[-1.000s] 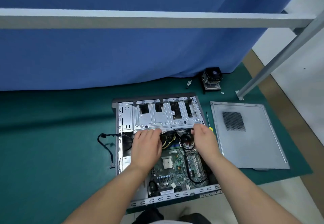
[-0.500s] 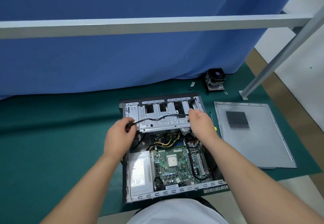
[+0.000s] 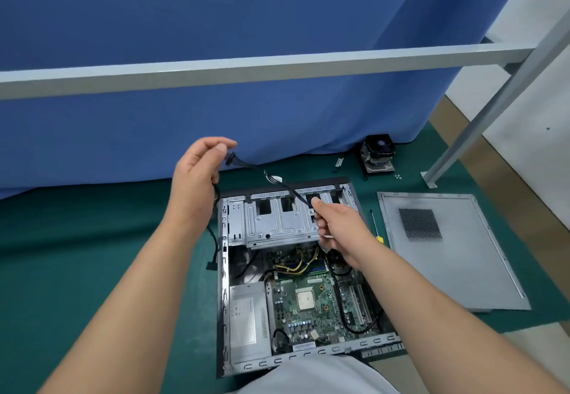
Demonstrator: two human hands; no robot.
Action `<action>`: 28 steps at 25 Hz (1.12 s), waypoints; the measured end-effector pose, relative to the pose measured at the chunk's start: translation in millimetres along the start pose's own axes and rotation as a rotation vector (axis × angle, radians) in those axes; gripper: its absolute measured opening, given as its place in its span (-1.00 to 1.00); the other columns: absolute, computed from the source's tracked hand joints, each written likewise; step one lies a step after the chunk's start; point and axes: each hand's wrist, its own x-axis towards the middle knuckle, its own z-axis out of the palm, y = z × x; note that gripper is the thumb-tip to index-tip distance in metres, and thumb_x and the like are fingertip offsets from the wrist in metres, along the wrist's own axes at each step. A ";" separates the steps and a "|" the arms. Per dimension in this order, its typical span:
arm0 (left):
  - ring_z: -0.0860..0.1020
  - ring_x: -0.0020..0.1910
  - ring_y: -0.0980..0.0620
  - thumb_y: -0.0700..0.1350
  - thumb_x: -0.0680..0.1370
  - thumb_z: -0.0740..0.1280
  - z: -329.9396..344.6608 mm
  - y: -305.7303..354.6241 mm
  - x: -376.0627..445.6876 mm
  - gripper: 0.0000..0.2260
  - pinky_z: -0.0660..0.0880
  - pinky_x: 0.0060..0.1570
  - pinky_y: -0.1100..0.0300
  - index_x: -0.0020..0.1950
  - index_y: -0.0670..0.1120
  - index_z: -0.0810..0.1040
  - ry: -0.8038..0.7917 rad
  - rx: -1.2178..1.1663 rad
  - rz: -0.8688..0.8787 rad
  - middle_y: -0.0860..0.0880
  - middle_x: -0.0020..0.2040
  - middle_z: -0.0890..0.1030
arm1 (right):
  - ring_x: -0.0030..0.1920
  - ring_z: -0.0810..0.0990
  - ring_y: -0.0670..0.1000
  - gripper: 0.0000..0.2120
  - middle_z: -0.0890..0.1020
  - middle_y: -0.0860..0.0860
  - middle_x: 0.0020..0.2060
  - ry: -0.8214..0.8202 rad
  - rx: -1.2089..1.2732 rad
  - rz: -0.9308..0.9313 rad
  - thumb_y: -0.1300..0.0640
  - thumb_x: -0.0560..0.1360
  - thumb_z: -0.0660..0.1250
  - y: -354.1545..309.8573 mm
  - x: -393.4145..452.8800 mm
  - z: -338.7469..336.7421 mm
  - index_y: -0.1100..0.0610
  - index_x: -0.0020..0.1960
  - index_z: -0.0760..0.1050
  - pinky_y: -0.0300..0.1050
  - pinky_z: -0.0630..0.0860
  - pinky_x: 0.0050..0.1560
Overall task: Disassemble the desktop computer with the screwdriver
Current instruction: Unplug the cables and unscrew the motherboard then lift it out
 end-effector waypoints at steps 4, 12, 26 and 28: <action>0.38 -0.24 0.12 -0.14 0.59 0.41 22.3 18.0 13.5 -0.88 0.34 -0.21 0.26 -0.08 0.07 0.67 0.034 -0.194 0.038 0.12 -0.13 0.57 | -0.23 0.65 -0.04 -0.69 0.67 -0.02 -0.24 -0.026 0.137 -0.039 -0.11 0.60 0.39 -4.7 1.0 9.8 0.15 -0.06 0.56 -0.11 0.66 -0.12; 0.55 -0.30 0.06 -0.42 0.58 0.29 52.8 12.7 23.0 -0.74 0.58 -0.16 0.18 -0.01 -0.07 0.62 0.151 -0.631 -0.174 -0.04 -0.21 0.56 | -0.20 0.69 0.00 -0.69 0.73 0.01 -0.16 -0.178 0.058 -0.003 -0.14 0.68 0.21 5.8 1.7 10.5 0.11 0.01 0.42 0.07 0.58 0.05; 0.64 0.26 -0.21 -0.19 0.60 0.37 42.9 -94.0 -31.2 -0.73 0.65 0.11 -0.01 0.28 -0.20 0.62 -0.250 -0.415 -0.664 -0.25 0.29 0.63 | -0.50 0.22 -0.09 -0.81 0.47 0.01 -0.30 0.216 0.184 -0.121 0.05 0.69 0.25 -3.5 4.5 -19.2 0.14 -0.02 0.39 -0.24 0.13 -0.57; 0.65 0.23 -0.26 -0.06 0.53 0.46 43.0 -97.4 -40.2 -0.57 0.65 0.10 -0.03 0.37 -0.14 0.54 -0.394 -0.430 -0.747 -0.24 0.30 0.63 | -0.50 0.26 -0.09 -0.80 0.50 0.00 -0.31 0.222 0.080 -0.189 0.03 0.68 0.27 -3.6 3.7 -20.7 0.14 -0.04 0.43 -0.23 0.20 -0.53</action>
